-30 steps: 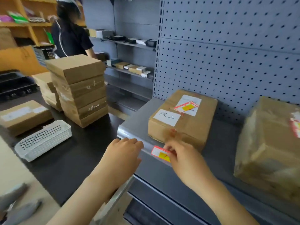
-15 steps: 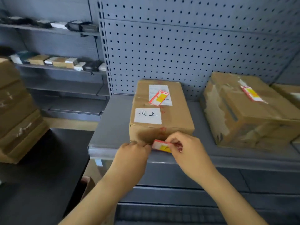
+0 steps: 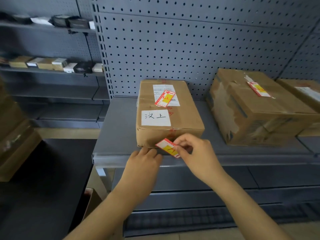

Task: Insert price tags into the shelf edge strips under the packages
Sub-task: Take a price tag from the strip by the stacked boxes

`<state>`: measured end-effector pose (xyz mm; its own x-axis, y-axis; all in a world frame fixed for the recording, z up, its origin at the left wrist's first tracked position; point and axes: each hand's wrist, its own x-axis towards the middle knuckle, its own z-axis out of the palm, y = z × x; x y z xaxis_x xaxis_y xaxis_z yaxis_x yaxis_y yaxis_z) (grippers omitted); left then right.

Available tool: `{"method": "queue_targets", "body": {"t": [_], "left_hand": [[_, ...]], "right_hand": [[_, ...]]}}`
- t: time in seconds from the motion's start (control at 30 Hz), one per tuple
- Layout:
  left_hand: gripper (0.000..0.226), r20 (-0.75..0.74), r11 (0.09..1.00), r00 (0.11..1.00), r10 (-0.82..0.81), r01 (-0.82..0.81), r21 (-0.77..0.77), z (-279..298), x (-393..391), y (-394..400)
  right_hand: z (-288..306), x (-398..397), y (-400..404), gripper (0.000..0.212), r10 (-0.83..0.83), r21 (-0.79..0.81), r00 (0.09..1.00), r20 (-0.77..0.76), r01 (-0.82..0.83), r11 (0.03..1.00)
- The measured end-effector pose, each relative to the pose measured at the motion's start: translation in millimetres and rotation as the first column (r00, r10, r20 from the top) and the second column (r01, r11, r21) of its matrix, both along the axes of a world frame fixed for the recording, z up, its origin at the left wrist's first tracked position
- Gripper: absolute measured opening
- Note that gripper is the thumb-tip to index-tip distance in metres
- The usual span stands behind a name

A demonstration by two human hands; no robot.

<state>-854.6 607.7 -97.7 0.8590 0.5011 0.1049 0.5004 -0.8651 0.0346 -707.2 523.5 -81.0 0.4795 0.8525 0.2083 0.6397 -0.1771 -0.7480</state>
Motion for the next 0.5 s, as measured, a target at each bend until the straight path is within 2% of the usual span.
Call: {"method": "queue_targets", "body": {"t": [0.17, 0.27, 0.4, 0.5], "left_hand": [[0.042, 0.011, 1.000, 1.000, 0.023, -0.023, 0.005, 4, 3, -3], [0.033, 0.008, 0.998, 0.999, 0.053, -0.053, -0.039, 10, 6, -6], [0.033, -0.001, 0.997, 0.997, 0.072, -0.072, 0.040, 8, 12, -4], [0.031, -0.014, 0.998, 0.998, 0.067, -0.066, 0.020, 9, 14, -5]], "right_hand": [[-2, 3, 1, 0.009, 0.020, 0.034, 1.000, -0.015, -0.019, 0.999], [-2, 5, 2, 0.008, 0.029, 0.048, 1.000, -0.007, -0.028, 0.998], [-2, 5, 5, 0.010, 0.053, 0.081, 0.999, 0.006, -0.053, 0.995], [-3, 5, 6, 0.011, 0.078, 0.058, 0.996, 0.037, -0.080, 0.995]]}}
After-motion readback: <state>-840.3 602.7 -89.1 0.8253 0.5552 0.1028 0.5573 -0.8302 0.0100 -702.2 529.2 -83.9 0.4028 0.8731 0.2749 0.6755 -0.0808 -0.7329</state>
